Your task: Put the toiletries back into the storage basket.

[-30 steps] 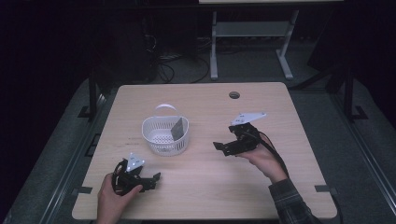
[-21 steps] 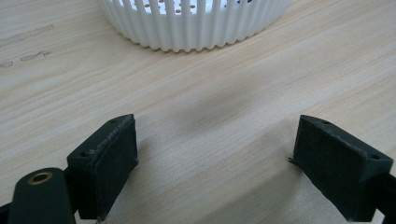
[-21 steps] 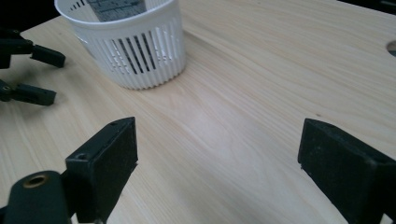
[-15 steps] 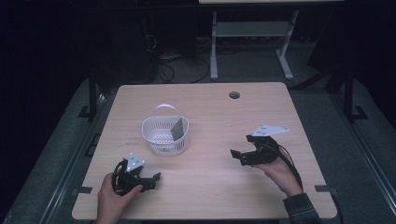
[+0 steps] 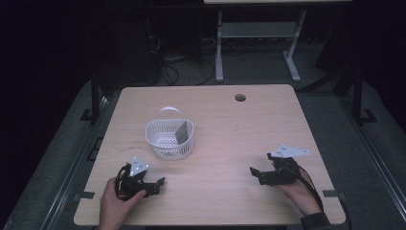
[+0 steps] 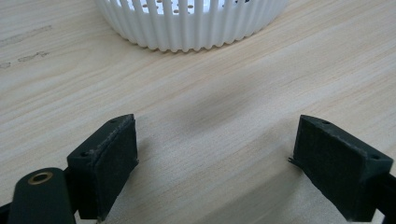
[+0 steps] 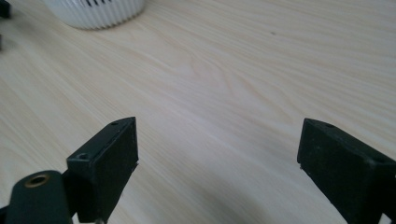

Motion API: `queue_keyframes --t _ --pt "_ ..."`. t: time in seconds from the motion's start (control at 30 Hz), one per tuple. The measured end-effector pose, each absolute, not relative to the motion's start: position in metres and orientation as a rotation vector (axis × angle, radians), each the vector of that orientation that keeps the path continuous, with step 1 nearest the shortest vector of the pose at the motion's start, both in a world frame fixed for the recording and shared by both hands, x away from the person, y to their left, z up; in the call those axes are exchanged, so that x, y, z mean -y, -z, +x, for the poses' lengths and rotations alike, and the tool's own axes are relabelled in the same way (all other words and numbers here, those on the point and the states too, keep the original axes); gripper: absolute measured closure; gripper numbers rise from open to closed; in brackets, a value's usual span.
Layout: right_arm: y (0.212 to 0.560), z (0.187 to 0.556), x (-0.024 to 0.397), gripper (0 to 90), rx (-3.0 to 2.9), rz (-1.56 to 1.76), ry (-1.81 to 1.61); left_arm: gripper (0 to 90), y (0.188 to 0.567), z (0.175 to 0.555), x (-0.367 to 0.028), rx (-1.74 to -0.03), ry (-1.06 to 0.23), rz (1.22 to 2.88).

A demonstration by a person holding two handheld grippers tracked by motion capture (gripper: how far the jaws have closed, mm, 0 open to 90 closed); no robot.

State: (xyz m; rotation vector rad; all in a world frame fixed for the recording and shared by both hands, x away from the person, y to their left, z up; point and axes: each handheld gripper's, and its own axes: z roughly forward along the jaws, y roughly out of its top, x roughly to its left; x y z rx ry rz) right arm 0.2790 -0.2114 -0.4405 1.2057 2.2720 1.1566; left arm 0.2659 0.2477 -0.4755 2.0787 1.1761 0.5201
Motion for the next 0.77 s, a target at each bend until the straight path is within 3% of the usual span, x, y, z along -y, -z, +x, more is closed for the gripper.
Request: queue_keyframes --t 0.4,0.77 --pt "0.475 0.259 0.238 11.0 -2.223 1.302 -0.971 12.6 0.476 0.266 -0.248 -1.17 -0.517 2.081" --pt "0.482 0.26 0.244 6.5 -2.213 1.352 -0.95 12.5 0.476 0.266 -0.247 -1.169 -0.516 2.081"
